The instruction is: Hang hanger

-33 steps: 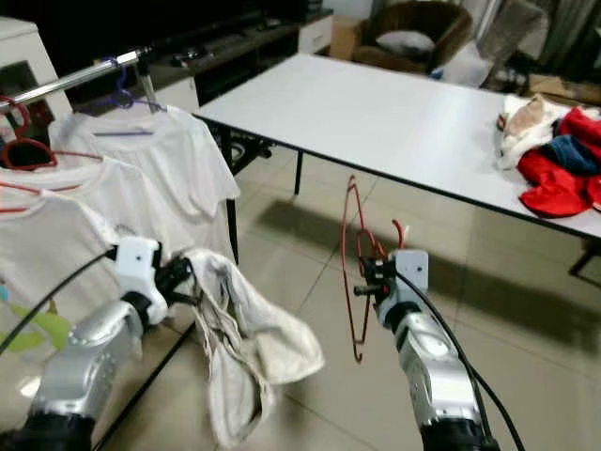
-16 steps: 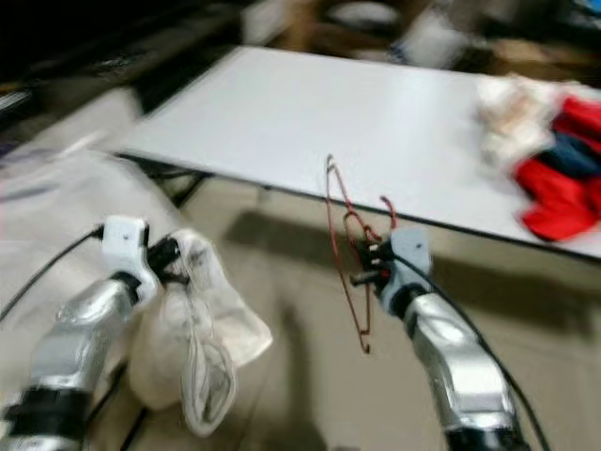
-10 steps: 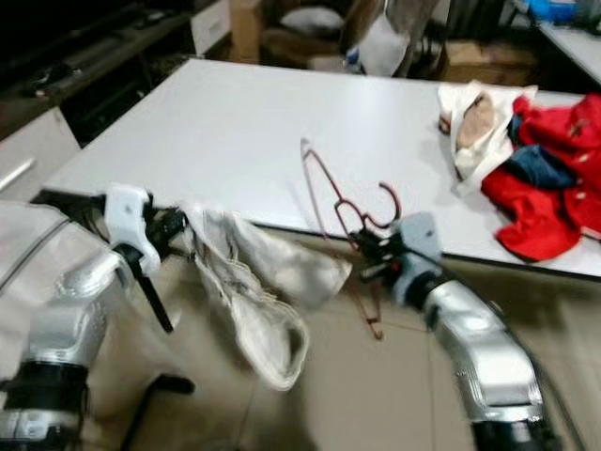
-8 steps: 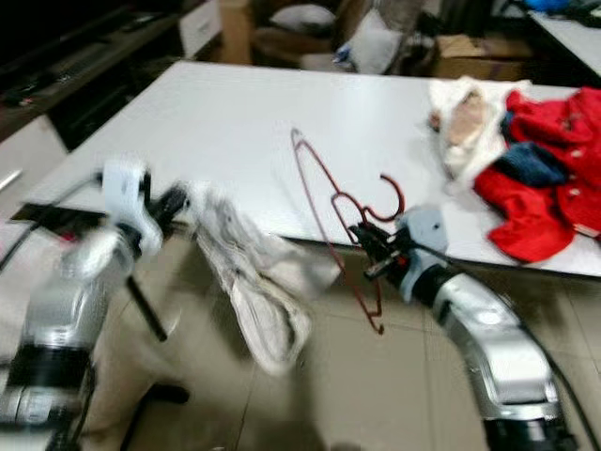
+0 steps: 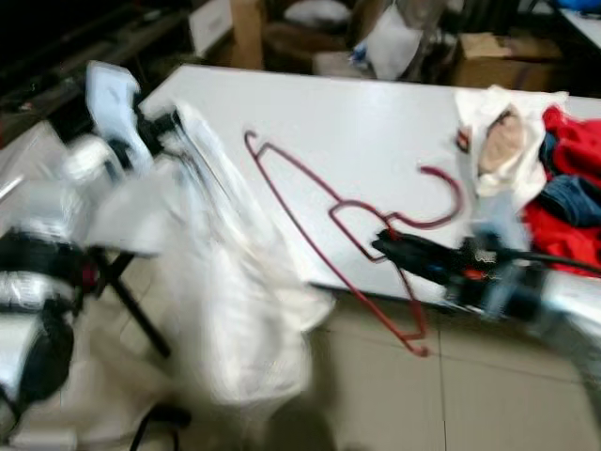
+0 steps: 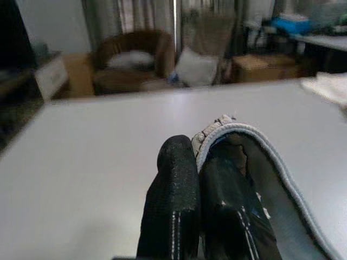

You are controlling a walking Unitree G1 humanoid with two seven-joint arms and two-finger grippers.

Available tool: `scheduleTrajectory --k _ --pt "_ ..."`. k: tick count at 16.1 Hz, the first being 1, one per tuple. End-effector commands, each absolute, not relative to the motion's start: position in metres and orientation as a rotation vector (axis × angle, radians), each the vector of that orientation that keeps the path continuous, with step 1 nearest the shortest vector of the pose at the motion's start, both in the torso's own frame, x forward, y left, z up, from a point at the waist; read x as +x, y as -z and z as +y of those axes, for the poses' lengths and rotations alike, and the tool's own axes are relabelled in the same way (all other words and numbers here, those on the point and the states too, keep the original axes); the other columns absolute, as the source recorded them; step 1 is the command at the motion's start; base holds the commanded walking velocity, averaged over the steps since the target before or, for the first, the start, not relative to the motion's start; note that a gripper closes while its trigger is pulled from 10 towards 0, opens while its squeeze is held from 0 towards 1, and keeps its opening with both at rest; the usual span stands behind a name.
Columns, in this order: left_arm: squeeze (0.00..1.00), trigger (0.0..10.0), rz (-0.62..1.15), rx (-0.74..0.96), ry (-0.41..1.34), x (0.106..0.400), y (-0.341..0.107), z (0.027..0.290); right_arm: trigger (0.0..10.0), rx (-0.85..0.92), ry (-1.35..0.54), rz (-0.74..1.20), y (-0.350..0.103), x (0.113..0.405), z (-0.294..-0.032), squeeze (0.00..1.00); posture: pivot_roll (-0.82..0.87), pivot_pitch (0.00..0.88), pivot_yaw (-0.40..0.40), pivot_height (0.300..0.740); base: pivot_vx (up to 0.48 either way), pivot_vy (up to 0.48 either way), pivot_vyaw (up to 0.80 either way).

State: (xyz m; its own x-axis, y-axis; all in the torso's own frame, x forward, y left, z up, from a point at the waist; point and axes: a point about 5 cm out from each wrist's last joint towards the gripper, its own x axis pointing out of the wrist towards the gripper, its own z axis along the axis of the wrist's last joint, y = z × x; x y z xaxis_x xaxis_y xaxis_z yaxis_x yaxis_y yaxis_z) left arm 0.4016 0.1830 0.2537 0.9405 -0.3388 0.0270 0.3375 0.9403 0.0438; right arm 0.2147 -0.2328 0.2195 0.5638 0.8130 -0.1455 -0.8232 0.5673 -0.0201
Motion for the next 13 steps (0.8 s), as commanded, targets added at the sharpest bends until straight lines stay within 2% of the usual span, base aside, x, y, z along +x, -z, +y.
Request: scheduleTrajectory --k 1,4,7,13 --pt "0.0 10.0 -0.196 0.058 0.337 0.406 -0.302 0.179 10.0 -0.105 -1.028 0.113 -0.231 0.206 -0.231 0.0 -0.14 0.0 0.081 0.74 0.48 0.0 0.0" --pt "0.0 10.0 -0.217 0.078 0.349 0.412 -0.322 0.175 10.0 -0.109 -1.069 0.119 -0.237 0.201 -0.229 0.0 -0.14 0.0 0.085 0.74 0.464 0.0 0.0" --pt "0.0 10.0 -0.244 0.074 0.413 0.417 -0.344 0.16 10.0 -0.125 -1.12 0.151 -0.239 0.195 -0.217 0.0 -0.14 0.0 0.089 0.74 0.45 0.0 0.0" --pt "0.0 10.0 -0.37 0.029 0.528 0.41 -0.399 0.131 10.0 -0.233 -1.019 0.223 -0.224 0.217 -0.209 0.0 -0.13 0.0 0.076 0.74 0.442 0.0 0.0"
